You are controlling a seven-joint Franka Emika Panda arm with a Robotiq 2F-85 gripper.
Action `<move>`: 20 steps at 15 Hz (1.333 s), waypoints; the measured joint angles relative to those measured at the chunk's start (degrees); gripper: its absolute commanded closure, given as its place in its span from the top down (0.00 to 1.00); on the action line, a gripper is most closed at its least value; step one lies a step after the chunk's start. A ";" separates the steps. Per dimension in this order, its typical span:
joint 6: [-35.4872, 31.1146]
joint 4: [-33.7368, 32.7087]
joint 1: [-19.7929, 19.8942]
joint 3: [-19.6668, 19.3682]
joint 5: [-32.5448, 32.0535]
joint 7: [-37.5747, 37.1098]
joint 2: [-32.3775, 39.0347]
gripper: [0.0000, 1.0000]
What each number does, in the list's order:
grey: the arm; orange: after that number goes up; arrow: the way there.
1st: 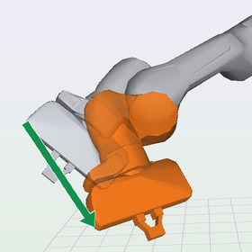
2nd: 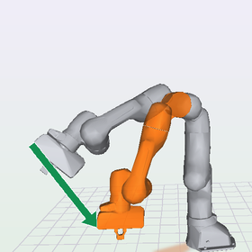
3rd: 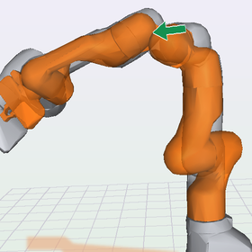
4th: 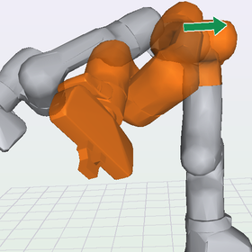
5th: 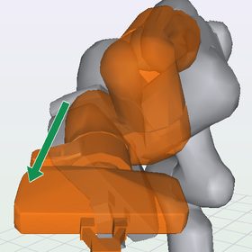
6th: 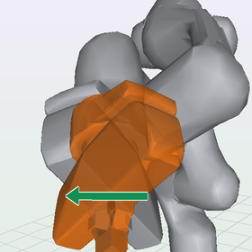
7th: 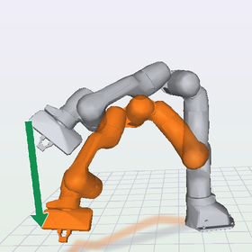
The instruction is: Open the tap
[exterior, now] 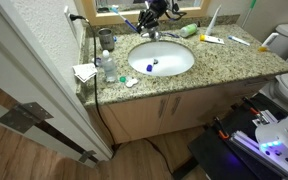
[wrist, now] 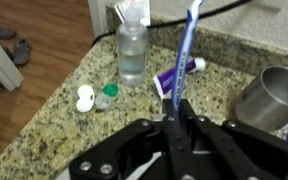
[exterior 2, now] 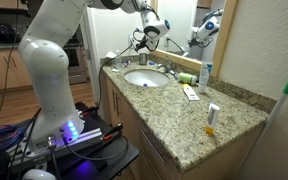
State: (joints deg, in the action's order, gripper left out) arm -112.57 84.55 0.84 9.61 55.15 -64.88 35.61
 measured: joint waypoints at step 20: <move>10.17 -18.83 -3.17 0.32 21.46 -8.64 12.70 0.02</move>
State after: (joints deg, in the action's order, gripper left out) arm -102.40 65.73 -2.33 9.92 76.60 -73.53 48.31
